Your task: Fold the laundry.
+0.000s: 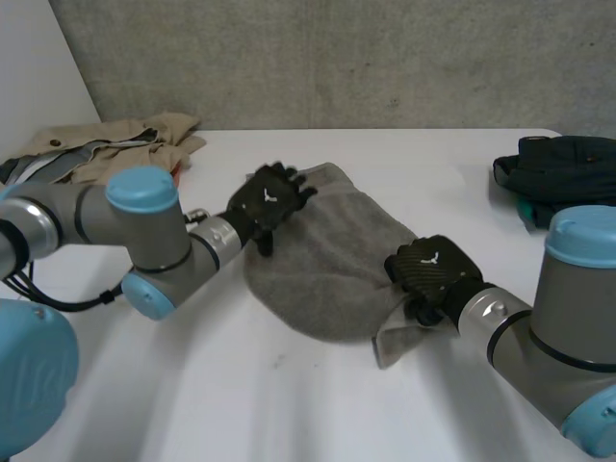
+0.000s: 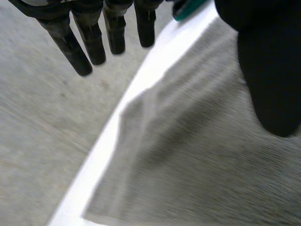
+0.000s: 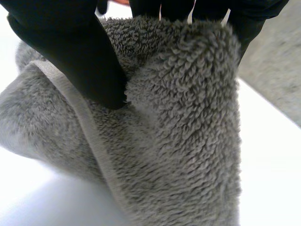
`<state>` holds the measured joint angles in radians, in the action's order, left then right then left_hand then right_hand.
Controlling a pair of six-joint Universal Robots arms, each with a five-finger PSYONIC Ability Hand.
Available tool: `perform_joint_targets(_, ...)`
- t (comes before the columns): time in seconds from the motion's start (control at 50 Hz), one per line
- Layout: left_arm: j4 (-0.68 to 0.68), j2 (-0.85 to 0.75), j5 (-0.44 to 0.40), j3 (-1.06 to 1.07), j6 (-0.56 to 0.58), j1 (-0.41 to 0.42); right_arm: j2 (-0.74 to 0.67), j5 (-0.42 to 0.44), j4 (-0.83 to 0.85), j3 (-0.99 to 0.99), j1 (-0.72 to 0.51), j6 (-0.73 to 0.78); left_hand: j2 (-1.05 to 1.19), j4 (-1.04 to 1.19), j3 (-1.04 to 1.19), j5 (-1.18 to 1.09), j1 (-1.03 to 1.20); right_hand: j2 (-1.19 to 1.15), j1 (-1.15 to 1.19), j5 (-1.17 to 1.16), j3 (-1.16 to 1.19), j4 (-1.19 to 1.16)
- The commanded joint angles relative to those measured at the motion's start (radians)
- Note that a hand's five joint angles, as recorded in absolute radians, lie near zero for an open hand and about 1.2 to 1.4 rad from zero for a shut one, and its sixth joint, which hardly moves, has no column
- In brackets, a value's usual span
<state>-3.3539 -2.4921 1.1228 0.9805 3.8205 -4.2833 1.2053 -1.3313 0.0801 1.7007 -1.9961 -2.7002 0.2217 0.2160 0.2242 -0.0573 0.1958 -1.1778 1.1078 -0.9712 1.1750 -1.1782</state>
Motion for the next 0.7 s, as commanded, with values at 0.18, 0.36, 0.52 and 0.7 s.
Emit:
perform_joint_targets(0.18,0.008,0.176,-0.024,0.096,0.015,-0.058,0.065,-0.06,-0.098,-0.167,-0.081,-0.003,-0.047,-0.042,-0.05,0.057,-0.021,-0.218,0.288,-0.251,0.221,-0.218)
perform_joint_targets(0.36,0.129,0.331,-0.162,0.251,-0.061,-0.194,0.183,0.035,-0.278,-0.432,-0.124,-0.095,-0.047,-0.042,-0.05,0.057,-0.021,-0.218,0.288,-0.251,0.221,-0.218)
perform_joint_targets(0.52,0.269,0.316,-0.268,0.271,-0.143,-0.257,0.238,0.072,-0.321,-0.561,-0.173,-0.121,-0.047,-0.042,-0.05,0.057,-0.021,-0.218,0.288,-0.251,0.221,-0.218)
perform_joint_targets(0.7,0.393,0.184,-0.288,0.179,-0.191,-0.147,0.258,0.073,-0.33,-0.61,-0.222,-0.184,-0.047,-0.042,-0.05,0.057,-0.021,-0.218,0.288,-0.251,0.221,-0.218)
